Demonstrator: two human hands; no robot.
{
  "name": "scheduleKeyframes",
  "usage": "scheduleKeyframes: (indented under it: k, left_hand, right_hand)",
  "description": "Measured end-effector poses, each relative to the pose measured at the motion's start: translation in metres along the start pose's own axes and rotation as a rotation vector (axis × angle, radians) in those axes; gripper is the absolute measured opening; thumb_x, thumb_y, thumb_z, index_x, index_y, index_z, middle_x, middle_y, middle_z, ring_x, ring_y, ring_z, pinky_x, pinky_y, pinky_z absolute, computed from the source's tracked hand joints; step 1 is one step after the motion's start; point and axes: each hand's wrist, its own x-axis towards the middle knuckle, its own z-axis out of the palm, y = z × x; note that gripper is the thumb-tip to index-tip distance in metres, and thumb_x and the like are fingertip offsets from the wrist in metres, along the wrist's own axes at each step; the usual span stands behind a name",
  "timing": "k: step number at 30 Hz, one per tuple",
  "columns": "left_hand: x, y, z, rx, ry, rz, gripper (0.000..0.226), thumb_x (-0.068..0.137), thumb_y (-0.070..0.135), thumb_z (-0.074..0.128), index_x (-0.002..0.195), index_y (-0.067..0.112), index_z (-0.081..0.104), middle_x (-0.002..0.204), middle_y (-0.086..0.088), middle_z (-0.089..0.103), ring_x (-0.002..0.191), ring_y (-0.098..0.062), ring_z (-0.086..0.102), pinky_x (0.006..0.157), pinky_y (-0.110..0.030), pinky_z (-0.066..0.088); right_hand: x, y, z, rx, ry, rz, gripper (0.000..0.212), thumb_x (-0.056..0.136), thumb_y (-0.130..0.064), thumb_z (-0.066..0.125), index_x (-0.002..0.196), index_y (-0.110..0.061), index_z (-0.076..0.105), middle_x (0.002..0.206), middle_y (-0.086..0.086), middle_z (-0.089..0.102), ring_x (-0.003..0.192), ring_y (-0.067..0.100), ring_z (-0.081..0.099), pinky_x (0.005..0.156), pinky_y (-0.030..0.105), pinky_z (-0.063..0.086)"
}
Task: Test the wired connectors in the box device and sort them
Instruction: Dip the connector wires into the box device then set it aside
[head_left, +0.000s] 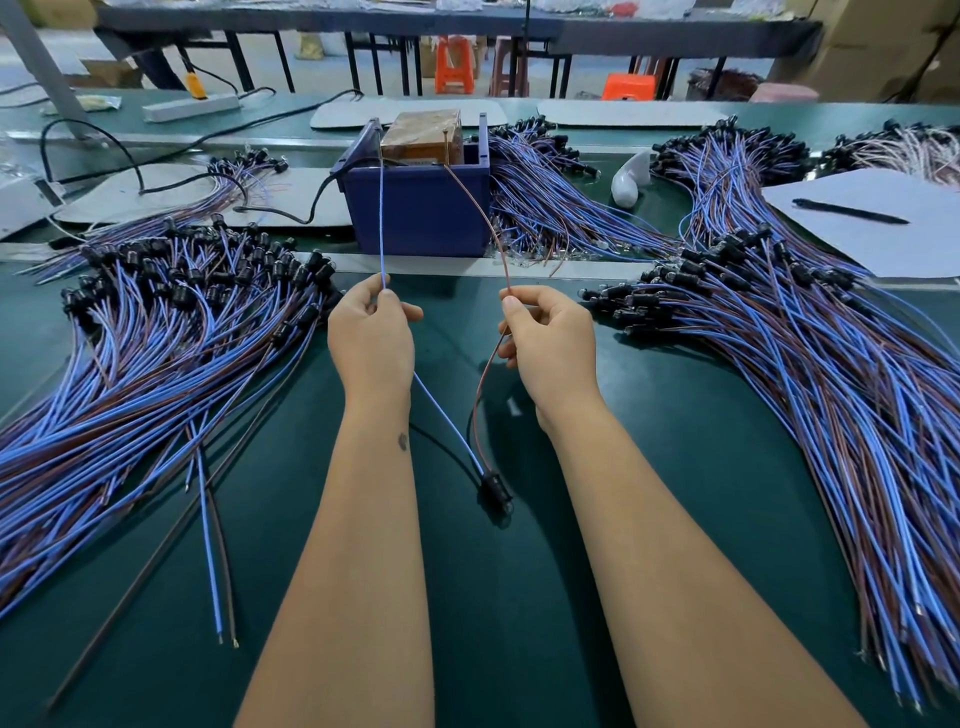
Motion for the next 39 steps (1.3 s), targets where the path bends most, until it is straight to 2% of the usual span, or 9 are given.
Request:
scheduleKeyframes:
  k: [4, 10, 18, 22, 27, 33, 39]
  left_hand:
    - [0.0023, -0.0011, 0.0017, -0.004, -0.001, 0.002, 0.023, 0.098, 0.012, 0.045, 0.110, 0.025, 0.060, 0.066, 0.005, 0.064, 0.055, -0.012, 0.038, 0.057, -0.027, 0.035]
    - [0.0061, -0.0027, 0.0011, 0.000, 0.015, -0.009, 0.030, 0.099, 0.013, 0.045, 0.122, 0.018, 0.062, 0.064, 0.006, 0.064, 0.053, -0.011, 0.038, 0.055, -0.026, 0.037]
    - [0.0065, -0.0010, 0.0014, -0.014, 0.010, -0.019, 0.022, 0.099, 0.012, 0.046, 0.110, 0.026, 0.059, 0.063, 0.007, 0.064, 0.052, -0.011, 0.037, 0.056, -0.027, 0.037]
    - [0.0070, -0.0022, 0.0014, -0.028, 0.014, -0.028, 0.024, 0.099, 0.012, 0.046, 0.116, 0.021, 0.061, 0.062, 0.006, 0.064, 0.043, -0.007, 0.035, 0.048, -0.021, 0.035]
    - [0.0072, -0.0015, 0.0008, -0.026, 0.011, -0.031, 0.024, 0.100, 0.012, 0.046, 0.116, 0.021, 0.061, 0.063, 0.006, 0.064, 0.042, -0.007, 0.035, 0.048, -0.021, 0.036]
    - [0.0057, -0.0006, 0.0007, -0.012, 0.010, -0.021, 0.022, 0.098, 0.012, 0.046, 0.107, 0.026, 0.060, 0.066, 0.005, 0.066, 0.050, -0.011, 0.037, 0.054, -0.026, 0.036]
    - [0.0050, -0.0009, 0.0005, -0.018, 0.002, -0.012, 0.023, 0.098, 0.011, 0.046, 0.109, 0.025, 0.061, 0.066, 0.004, 0.065, 0.055, -0.010, 0.040, 0.059, -0.027, 0.037]
  right_hand:
    - [0.0005, 0.0002, 0.0006, -0.008, 0.000, -0.001, 0.016, 0.098, -0.015, 0.054, 0.090, -0.025, 0.064, 0.075, 0.002, 0.061, 0.049, 0.004, 0.055, 0.050, 0.016, 0.045]
    - [0.0006, -0.0009, 0.0003, 0.002, 0.006, -0.001, 0.017, 0.098, -0.015, 0.054, 0.088, -0.027, 0.063, 0.074, 0.002, 0.061, 0.049, 0.004, 0.055, 0.050, 0.017, 0.045]
    - [0.0001, -0.0011, 0.0012, 0.013, 0.003, 0.014, 0.017, 0.097, -0.015, 0.054, 0.089, -0.027, 0.063, 0.074, 0.000, 0.061, 0.047, 0.003, 0.055, 0.048, 0.017, 0.045]
    - [-0.0010, -0.0024, 0.0007, 0.014, 0.000, 0.012, 0.019, 0.098, -0.015, 0.053, 0.087, -0.028, 0.062, 0.073, 0.000, 0.061, 0.048, 0.004, 0.055, 0.048, 0.017, 0.045]
    - [-0.0013, -0.0028, 0.0009, -0.006, 0.000, 0.011, 0.016, 0.098, -0.016, 0.053, 0.091, -0.026, 0.063, 0.076, 0.001, 0.062, 0.050, 0.005, 0.056, 0.050, 0.017, 0.046]
    - [-0.0008, -0.0035, 0.0016, -0.009, 0.008, 0.006, 0.017, 0.098, -0.016, 0.053, 0.089, -0.027, 0.062, 0.076, 0.002, 0.062, 0.049, 0.004, 0.056, 0.050, 0.020, 0.047]
    - [-0.0012, -0.0041, 0.0014, -0.013, 0.007, 0.008, 0.020, 0.098, -0.016, 0.053, 0.086, -0.030, 0.061, 0.075, 0.000, 0.062, 0.049, 0.005, 0.056, 0.051, 0.020, 0.048]
